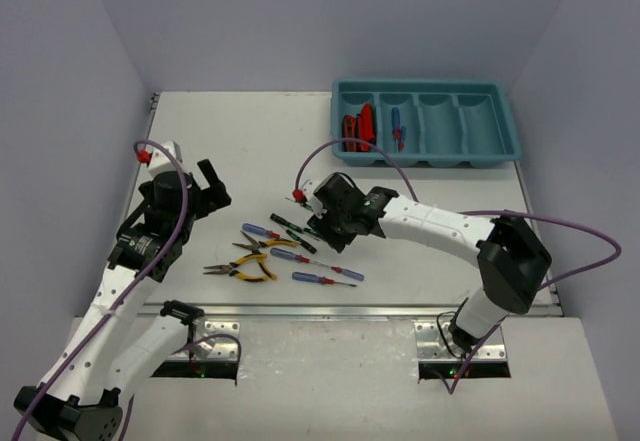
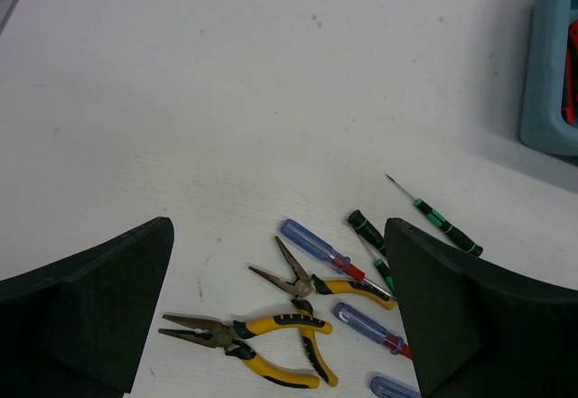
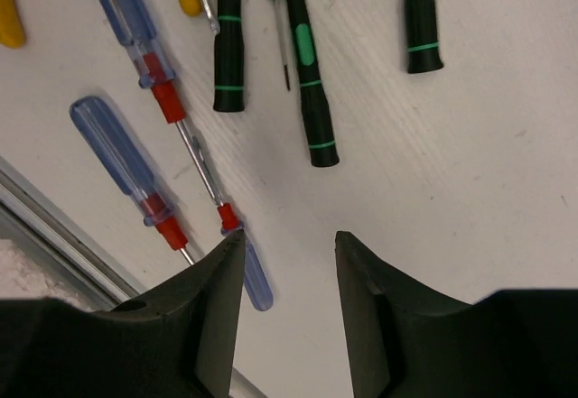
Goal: Sort the tools into containers
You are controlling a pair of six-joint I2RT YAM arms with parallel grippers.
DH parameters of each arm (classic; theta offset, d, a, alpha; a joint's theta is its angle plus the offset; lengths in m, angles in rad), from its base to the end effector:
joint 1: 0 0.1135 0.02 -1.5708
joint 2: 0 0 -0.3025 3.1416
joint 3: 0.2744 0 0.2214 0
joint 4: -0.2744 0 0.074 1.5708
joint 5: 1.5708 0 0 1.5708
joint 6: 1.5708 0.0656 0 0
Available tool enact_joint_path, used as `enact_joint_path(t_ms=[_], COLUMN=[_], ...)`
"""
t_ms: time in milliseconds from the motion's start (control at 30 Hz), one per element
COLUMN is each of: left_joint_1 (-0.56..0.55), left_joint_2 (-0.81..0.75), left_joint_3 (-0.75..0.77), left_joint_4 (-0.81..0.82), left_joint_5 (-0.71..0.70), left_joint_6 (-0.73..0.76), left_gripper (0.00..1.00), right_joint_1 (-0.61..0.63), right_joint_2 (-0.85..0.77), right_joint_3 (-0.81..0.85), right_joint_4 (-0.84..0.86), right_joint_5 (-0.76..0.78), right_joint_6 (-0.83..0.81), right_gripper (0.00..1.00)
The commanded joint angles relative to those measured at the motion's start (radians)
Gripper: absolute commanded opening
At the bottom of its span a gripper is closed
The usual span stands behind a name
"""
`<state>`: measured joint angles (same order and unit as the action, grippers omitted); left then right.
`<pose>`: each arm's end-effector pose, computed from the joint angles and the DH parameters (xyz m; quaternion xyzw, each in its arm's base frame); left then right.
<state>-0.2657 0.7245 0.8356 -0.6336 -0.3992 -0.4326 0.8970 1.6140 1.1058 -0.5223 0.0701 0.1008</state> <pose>0.1178 -0.0056 0.3301 -0.1696 0.8373 -0.0065 0.5197 0.2034 0.2473 0.2448 -0.3648 0.8914 0.0980 0.2504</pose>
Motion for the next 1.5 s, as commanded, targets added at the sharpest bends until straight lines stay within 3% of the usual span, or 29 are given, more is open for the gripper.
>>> enact_joint_path(t_ms=[0, 367, 767, 967, 1133, 1233, 1367, 1467], left_joint_1=[0.012, 0.013, 0.013, 0.013, 0.013, 0.012, 0.013, 0.013], left_joint_2=[-0.025, -0.024, -0.025, -0.027, -0.027, -0.028, -0.027, -0.028], left_joint_3=[0.026, 0.023, 0.022, 0.02, 0.02, 0.022, 0.02, 0.02], left_joint_4=[0.032, 0.038, 0.048, 0.051, 0.052, 0.052, 0.052, 0.052], left_joint_5=[0.012, 0.029, 0.056, 0.064, 0.068, 0.066, 0.064, 0.066], left_joint_6=[-0.002, 0.007, 0.017, 0.02, 0.021, 0.021, 0.021, 0.023], left_gripper=[1.0, 1.0, 1.0, 1.0, 1.0, 1.0, 1.0, 1.0], right_joint_1=[0.082, 0.102, 0.088, 0.059, 0.047, -0.013, -0.283, -0.416], right_joint_2=[0.06, 0.13, 0.198, 0.118, -0.022, -0.16, -0.272, -0.255], right_joint_3=[-0.037, -0.069, -0.119, -0.153, -0.159, -0.15, -0.093, 0.017], right_joint_4=[-0.04, -0.064, -0.031, -0.096, -0.191, -0.203, -0.082, 0.014], right_joint_5=[0.033, 0.002, 0.069, 0.132, 0.209, 0.252, 0.231, 0.136], right_joint_6=[-0.027, -0.029, -0.03, -0.015, 0.0, 0.017, 0.094, 0.128], right_gripper=[0.45, 0.44, 0.29, 0.15, 0.13, 0.13, 0.05, 0.06])
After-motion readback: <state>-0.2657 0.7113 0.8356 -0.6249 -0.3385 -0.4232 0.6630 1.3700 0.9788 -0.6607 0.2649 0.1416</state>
